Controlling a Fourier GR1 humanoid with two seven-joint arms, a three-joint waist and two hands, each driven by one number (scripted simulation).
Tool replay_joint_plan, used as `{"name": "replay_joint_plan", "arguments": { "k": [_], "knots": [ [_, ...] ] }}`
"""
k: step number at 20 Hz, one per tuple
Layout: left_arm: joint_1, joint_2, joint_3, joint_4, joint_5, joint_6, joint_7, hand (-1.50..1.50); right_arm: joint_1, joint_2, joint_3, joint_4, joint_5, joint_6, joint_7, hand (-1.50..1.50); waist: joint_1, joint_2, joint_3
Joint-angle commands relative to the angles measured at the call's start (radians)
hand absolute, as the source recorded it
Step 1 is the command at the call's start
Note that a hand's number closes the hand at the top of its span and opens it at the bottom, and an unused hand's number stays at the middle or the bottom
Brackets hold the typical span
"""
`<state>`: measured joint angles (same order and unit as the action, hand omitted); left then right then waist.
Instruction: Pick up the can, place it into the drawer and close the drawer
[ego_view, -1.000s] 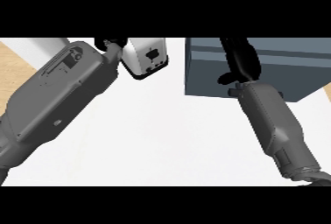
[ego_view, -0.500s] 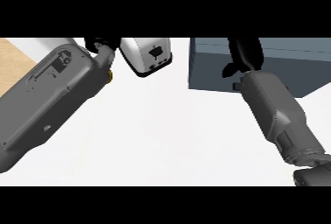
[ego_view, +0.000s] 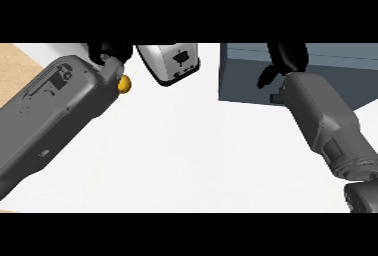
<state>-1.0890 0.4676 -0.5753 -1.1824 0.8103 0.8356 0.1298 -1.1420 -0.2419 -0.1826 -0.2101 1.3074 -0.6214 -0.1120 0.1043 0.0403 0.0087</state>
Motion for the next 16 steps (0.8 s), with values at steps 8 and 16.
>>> {"name": "replay_joint_plan", "arguments": {
  "k": [8, 16],
  "knots": [
    [0.012, 0.024, -0.001, -0.034, -0.013, 0.002, 0.035, -1.50, -0.102, 0.074, -0.271, 0.005, -0.306, 0.169, -0.204, -1.50, 0.014, -0.005, -0.001],
    [0.046, 0.023, 0.003, -0.108, -0.013, 0.031, 0.061, -1.50, -0.091, 0.024, -0.416, 0.005, -0.453, 0.269, -0.334, -1.50, 0.003, -0.011, -0.005]
  ]
}}
